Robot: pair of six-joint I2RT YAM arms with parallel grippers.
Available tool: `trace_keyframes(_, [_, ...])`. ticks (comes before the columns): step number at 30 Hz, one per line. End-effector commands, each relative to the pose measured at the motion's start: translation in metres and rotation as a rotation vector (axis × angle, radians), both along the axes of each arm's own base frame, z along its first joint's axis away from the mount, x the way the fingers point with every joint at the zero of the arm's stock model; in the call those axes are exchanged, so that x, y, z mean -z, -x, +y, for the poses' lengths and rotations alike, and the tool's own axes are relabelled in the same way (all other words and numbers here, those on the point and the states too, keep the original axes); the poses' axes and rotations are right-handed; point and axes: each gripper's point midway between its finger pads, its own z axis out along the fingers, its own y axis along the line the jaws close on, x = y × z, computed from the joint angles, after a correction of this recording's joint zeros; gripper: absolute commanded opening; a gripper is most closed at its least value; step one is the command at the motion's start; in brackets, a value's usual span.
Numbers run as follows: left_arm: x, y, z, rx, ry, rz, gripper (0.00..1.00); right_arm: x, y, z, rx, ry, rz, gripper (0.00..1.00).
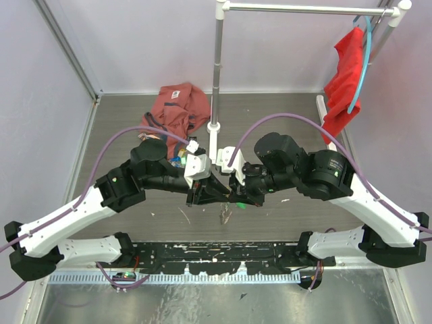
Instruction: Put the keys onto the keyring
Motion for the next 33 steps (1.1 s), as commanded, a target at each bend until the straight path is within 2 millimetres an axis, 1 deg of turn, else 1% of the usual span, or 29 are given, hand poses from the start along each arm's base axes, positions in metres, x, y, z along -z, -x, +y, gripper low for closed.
trace_keyframes(1, [-0.0097,0.0051,0.0003,0.024,0.011,0.000,0.27,-0.0219,0.0017,0.0032,-0.019,-0.077,-0.035,0.01])
trace_keyframes(6, [-0.0085,0.0057,-0.0004,0.030,0.007,0.002,0.13,-0.0208,0.0015,0.0033,-0.018,-0.074,-0.033,0.01])
trace_keyframes(8, [-0.0083,0.0056,0.0000,0.029,0.006,0.000,0.11,-0.0207,0.0017,0.0032,-0.018,-0.075,-0.033,0.01])
trace_keyframes(11, [-0.0079,0.0054,0.0004,0.027,0.005,0.001,0.14,-0.0217,0.0009,0.0030,-0.015,-0.078,-0.038,0.01])
trace_keyframes(18, [-0.0062,0.0054,0.0002,0.027,0.000,0.004,0.17,-0.0245,-0.0001,0.0018,-0.007,-0.087,-0.048,0.01])
trace_keyframes(20, [-0.0065,0.0052,0.0005,0.026,-0.001,0.004,0.21,-0.0247,-0.0001,0.0014,-0.006,-0.088,-0.048,0.01])
trace_keyframes(23, [-0.0057,0.0050,0.0003,0.026,-0.004,0.003,0.21,-0.0251,-0.0002,0.0006,-0.004,-0.089,-0.049,0.01])
trace_keyframes(28, [-0.0062,0.0049,-0.0006,0.028,-0.004,0.003,0.14,-0.0254,-0.0004,0.0011,-0.004,-0.091,-0.051,0.01])
trace_keyframes(29, [-0.0066,0.0048,-0.0007,0.028,-0.004,0.003,0.11,-0.0250,-0.0007,0.0015,-0.003,-0.090,-0.051,0.01])
trace_keyframes(32, [-0.0072,0.0047,-0.0008,0.029,-0.002,0.001,0.00,-0.0236,-0.0009,0.0019,-0.003,-0.089,-0.051,0.01])
trace_keyframes(33, [-0.0077,0.0048,-0.0007,0.029,-0.001,-0.001,0.00,-0.0235,-0.0016,0.0022,-0.001,-0.089,-0.053,0.01])
